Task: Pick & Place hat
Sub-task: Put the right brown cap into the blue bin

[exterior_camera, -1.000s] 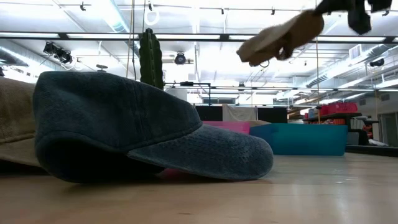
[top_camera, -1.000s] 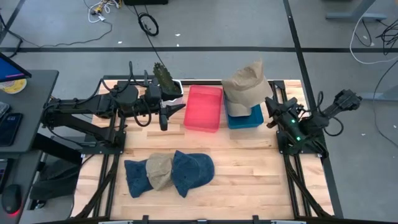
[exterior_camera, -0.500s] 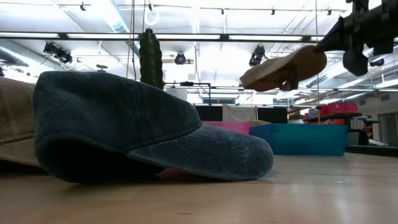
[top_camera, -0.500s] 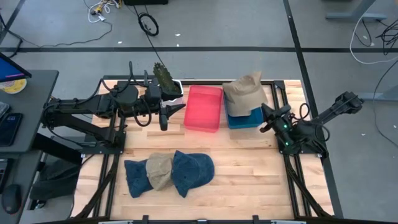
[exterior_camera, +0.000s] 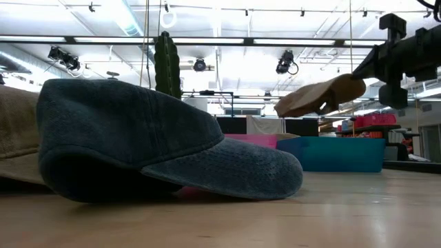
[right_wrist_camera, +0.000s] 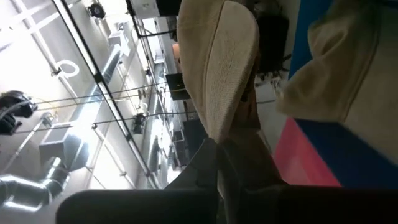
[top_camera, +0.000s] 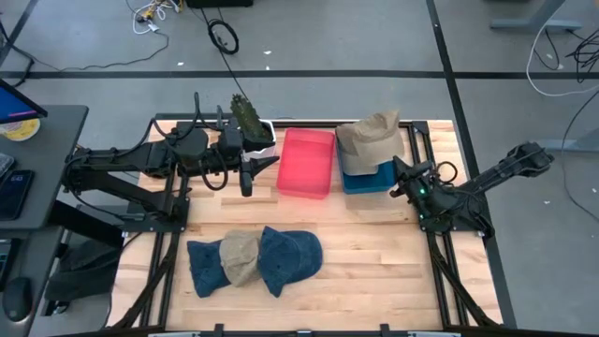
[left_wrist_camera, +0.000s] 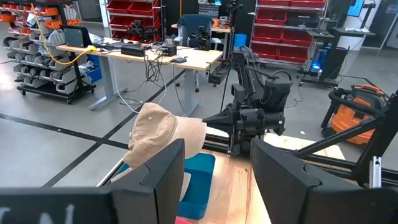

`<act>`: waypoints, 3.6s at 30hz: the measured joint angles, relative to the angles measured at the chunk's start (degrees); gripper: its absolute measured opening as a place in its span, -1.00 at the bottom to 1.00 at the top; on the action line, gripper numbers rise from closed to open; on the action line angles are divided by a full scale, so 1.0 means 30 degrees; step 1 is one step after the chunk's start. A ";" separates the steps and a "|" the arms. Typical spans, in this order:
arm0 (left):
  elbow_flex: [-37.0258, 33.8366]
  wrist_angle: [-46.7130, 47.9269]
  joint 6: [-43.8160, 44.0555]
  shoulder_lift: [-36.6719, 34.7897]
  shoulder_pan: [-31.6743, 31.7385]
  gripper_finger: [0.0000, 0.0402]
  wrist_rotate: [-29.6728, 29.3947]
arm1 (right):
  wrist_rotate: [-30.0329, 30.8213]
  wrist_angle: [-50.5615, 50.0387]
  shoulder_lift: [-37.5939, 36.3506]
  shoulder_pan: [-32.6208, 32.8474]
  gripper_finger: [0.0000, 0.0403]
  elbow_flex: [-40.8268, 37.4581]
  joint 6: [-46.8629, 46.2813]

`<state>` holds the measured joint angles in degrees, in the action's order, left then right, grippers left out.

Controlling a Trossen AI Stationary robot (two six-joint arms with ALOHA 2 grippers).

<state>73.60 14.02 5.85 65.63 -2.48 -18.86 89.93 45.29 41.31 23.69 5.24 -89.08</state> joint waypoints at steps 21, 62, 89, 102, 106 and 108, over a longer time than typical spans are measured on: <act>0.0000 0.0000 0.0401 0.0000 0.0007 -0.06 0.0000 | 0.0001 -0.0459 0.6748 -0.1480 -1.00 0.1576 -0.3634; 0.0000 0.0452 0.0335 0.0000 0.0000 -0.06 0.1220 | -0.0676 -0.1030 1.6185 -0.2526 -1.00 0.3088 -1.1609; 0.0000 0.0433 0.0495 0.0000 0.0000 -0.06 0.1220 | -0.5862 -0.3179 1.7080 -0.3776 -0.88 0.3088 -1.3664; 0.0000 0.0430 0.0451 0.0000 0.0007 -0.06 0.1220 | -0.5334 -0.0534 1.7081 -0.3225 -0.18 0.3087 -1.2941; 0.0000 0.0437 0.0474 0.0000 0.0000 -0.06 0.1220 | -0.5421 0.0086 1.6842 -0.2679 -0.12 0.3073 -1.2318; 0.0000 0.0437 0.0474 0.0000 0.0004 -0.06 0.1220 | -0.5358 0.0096 1.6554 -0.2386 -0.13 0.3073 -1.2100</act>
<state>73.60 15.33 7.27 65.63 -2.47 -15.20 73.86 45.58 90.98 16.53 14.46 -125.38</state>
